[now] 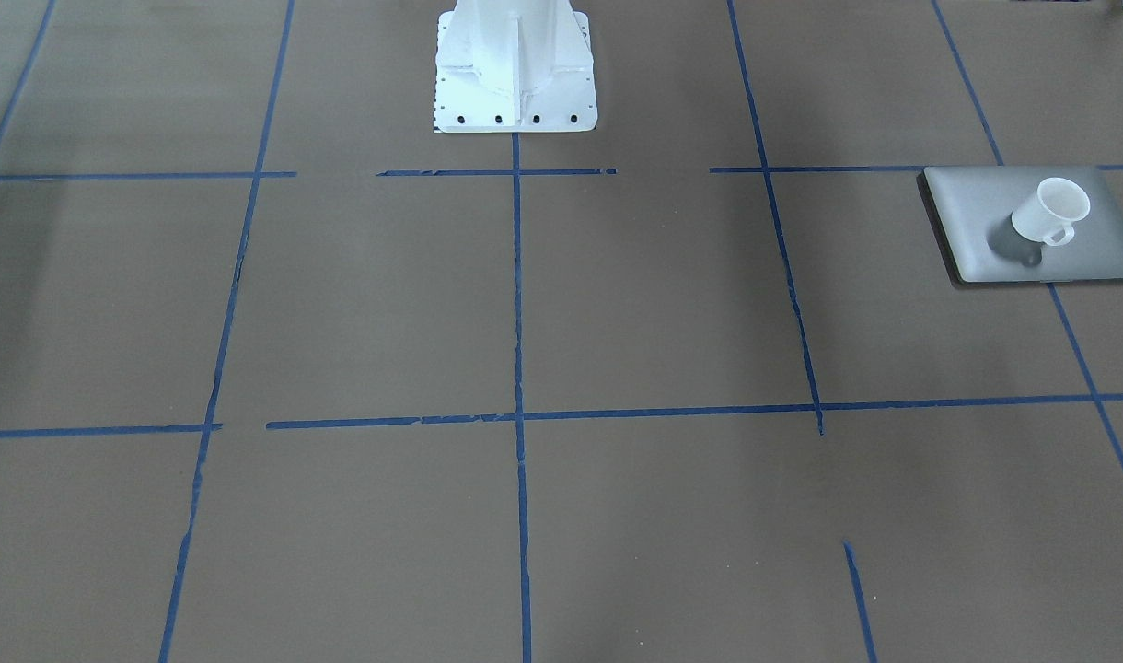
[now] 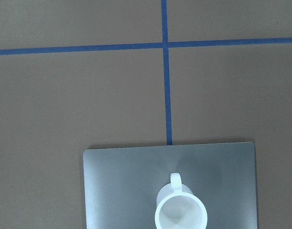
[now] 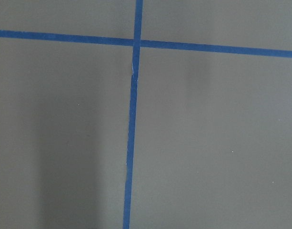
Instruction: Place cup on laptop
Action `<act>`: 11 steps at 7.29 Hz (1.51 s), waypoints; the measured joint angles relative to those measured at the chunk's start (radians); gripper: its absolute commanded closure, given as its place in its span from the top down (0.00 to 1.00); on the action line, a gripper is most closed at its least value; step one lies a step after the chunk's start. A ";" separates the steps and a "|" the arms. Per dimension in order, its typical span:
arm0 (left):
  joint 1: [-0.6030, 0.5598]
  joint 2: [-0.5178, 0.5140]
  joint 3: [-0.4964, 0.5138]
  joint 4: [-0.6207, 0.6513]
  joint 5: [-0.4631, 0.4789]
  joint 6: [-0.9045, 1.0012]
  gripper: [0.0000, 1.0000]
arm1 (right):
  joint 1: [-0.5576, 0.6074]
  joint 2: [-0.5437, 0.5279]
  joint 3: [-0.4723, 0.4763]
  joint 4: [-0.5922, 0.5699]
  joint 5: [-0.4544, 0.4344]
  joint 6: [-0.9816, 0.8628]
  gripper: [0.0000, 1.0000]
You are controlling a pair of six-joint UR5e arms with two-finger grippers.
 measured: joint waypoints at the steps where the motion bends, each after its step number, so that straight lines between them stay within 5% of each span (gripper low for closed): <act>1: 0.000 0.000 0.010 -0.018 0.007 -0.001 1.00 | 0.000 0.000 0.000 0.000 0.000 0.000 1.00; 11: 0.001 -0.002 0.005 -0.033 0.050 -0.034 1.00 | 0.000 -0.001 0.000 0.001 0.000 0.000 1.00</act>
